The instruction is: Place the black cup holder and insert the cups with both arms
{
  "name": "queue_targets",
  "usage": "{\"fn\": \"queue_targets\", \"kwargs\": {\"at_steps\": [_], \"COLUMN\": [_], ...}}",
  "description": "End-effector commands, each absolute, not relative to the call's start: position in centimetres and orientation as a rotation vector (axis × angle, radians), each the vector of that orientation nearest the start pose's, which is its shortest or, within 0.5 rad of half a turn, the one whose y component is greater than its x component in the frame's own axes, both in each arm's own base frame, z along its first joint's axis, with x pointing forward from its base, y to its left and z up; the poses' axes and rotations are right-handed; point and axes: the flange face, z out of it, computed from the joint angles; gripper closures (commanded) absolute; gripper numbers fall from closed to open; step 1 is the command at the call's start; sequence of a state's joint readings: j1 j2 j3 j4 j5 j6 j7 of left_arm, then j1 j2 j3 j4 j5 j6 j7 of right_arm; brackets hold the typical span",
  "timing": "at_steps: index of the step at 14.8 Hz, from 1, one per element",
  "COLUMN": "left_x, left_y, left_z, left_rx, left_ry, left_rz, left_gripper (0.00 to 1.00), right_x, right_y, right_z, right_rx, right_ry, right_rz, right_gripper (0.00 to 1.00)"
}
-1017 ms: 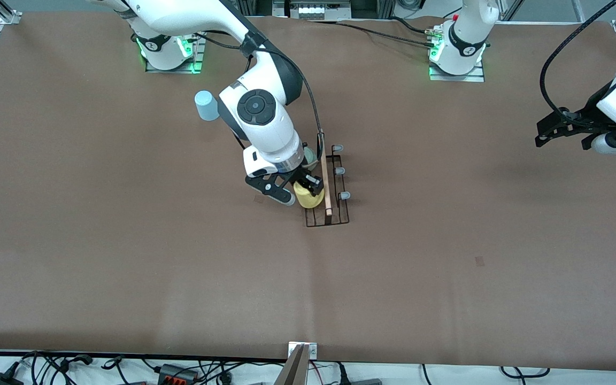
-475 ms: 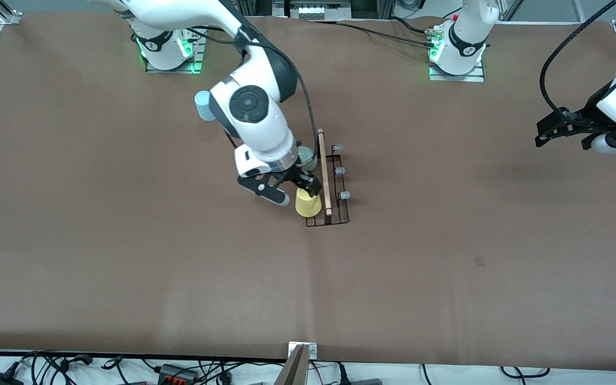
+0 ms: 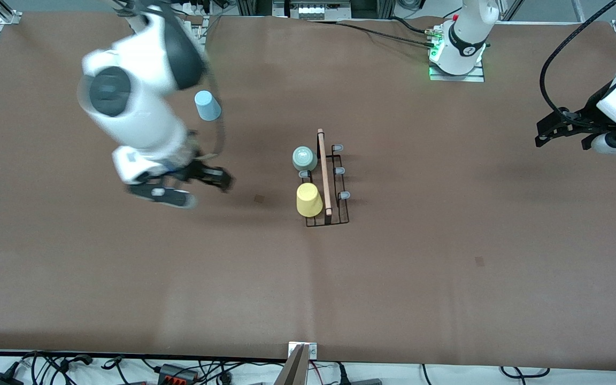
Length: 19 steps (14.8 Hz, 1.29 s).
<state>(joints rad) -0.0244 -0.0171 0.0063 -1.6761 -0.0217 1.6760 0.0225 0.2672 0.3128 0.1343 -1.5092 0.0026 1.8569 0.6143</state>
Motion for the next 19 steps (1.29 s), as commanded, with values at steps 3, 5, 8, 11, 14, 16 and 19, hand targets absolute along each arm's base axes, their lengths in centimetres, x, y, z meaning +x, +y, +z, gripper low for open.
{"fn": "queue_targets", "kwargs": {"at_steps": [3, 5, 8, 11, 14, 16, 19], "left_x": [55.3, 55.3, 55.3, 55.3, 55.3, 55.3, 55.3], "left_y": [-1.2, -1.1, -1.1, -1.2, -1.2, -1.2, -1.1], "left_z": [60.1, 60.1, 60.1, 60.1, 60.1, 60.1, 60.0], "left_rx": [-3.166, -3.166, -3.166, -3.166, -3.166, -3.166, -3.166], "left_ry": [0.084, 0.082, 0.082, 0.084, 0.084, 0.084, 0.082], "left_rz": [-0.027, -0.027, -0.027, -0.027, -0.027, -0.027, -0.025], "left_gripper": [0.0, 0.0, 0.0, 0.0, 0.0, 0.0, 0.0], "right_x": [60.6, 60.2, 59.1, 57.8, 56.9, 57.0, 57.0], "right_y": [10.6, 4.7, -4.0, -9.2, -9.5, -8.7, -9.4], "right_z": [53.9, 56.2, 58.5, 61.7, 63.5, 62.7, 61.5], "right_rx": [-3.088, -3.085, -3.111, -3.114, -3.115, -3.114, -3.13], "right_ry": [0.308, 0.413, 0.373, 0.417, 0.435, 0.404, 0.191], "right_rz": [-0.01, -0.04, -0.062, -0.033, 0.063, 0.094, 0.113], "right_gripper": [0.0, 0.0, 0.0, 0.0, 0.0, 0.0, 0.0]}}
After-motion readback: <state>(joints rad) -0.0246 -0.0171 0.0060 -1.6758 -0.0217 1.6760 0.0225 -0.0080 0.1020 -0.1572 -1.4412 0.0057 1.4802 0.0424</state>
